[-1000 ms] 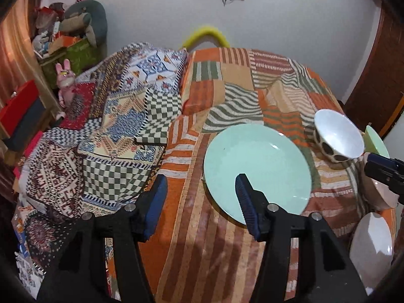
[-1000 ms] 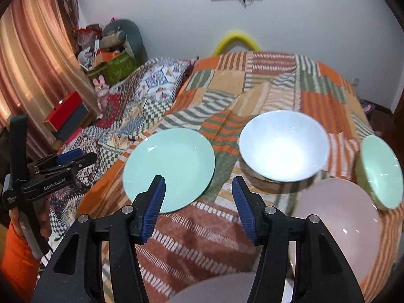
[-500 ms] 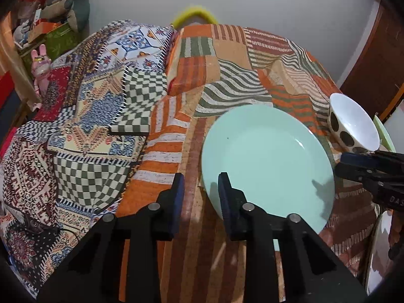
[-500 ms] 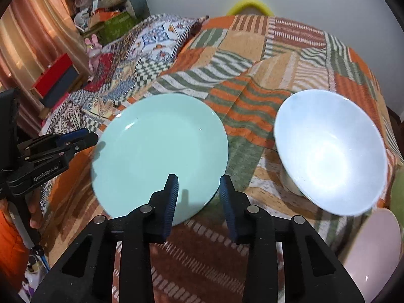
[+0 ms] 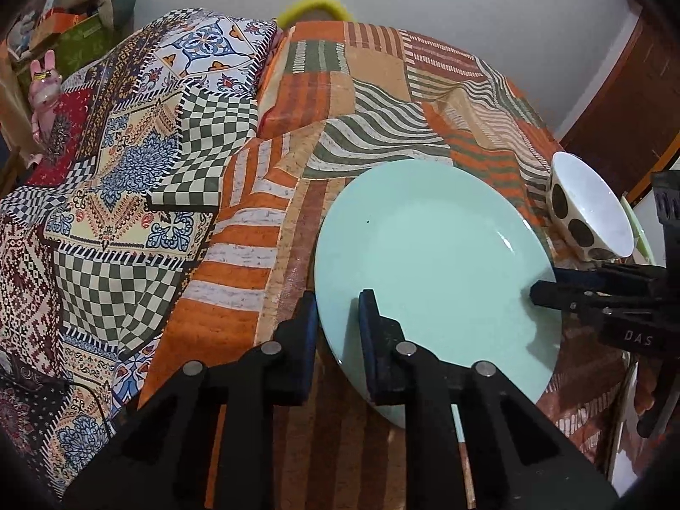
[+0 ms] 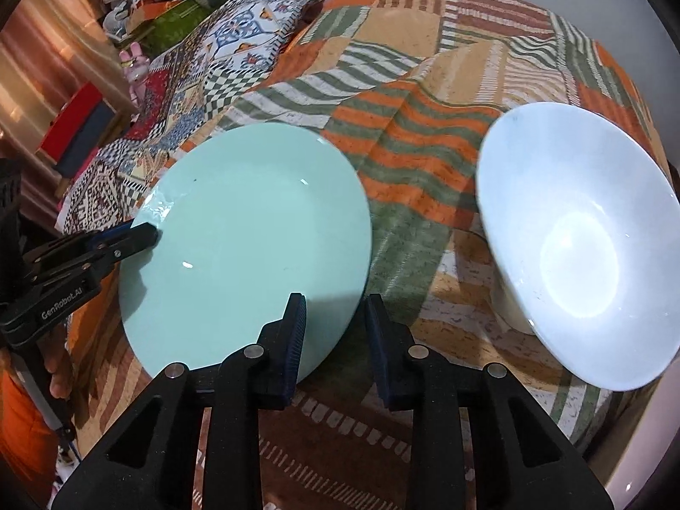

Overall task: Organize plates and bowls
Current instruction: 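Grasp the mint green plate rim with the left gripper while the right gripper holds the stack, then lift the mint green plate with the left gripper onto the plate stack in the right gripper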

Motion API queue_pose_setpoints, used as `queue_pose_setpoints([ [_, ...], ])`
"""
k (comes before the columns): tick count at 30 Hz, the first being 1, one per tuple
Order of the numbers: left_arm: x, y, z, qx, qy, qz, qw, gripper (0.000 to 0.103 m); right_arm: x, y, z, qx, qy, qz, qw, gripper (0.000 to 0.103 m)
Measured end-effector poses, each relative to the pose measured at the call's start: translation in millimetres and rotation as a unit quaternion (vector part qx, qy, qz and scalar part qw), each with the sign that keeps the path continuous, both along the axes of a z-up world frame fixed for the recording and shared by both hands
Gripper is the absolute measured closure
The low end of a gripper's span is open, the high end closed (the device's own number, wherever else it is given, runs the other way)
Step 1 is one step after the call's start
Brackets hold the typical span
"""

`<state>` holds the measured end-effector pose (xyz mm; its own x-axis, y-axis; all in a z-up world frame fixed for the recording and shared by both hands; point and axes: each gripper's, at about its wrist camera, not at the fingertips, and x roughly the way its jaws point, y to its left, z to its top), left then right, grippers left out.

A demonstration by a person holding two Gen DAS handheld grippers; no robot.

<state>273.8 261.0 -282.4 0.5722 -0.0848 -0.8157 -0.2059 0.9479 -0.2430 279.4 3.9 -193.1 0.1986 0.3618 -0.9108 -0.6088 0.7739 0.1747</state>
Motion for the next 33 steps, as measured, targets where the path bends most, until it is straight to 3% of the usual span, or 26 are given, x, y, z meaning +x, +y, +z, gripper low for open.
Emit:
queue_pose_setpoints([
  [8,-3.2,-3.6,5.2,0.008,0.006,-0.002,1.0000,0.085,-0.5,0.4,1.0,-0.001,0.002,0.002,1.000,0.082],
  [14,-20.7,-17.5,29.8,0.032,-0.015,-0.008,0.9994,0.085,-7.5,-3.3,10.7,0.012,-0.007,0.004,1.000,0.082],
  [33,-113.9,-92.4,148.6,0.061,-0.098,-0.034,0.9927,0.084,-86.0,-76.6,119.5,0.096,-0.100,-0.015,0.990,0.082],
])
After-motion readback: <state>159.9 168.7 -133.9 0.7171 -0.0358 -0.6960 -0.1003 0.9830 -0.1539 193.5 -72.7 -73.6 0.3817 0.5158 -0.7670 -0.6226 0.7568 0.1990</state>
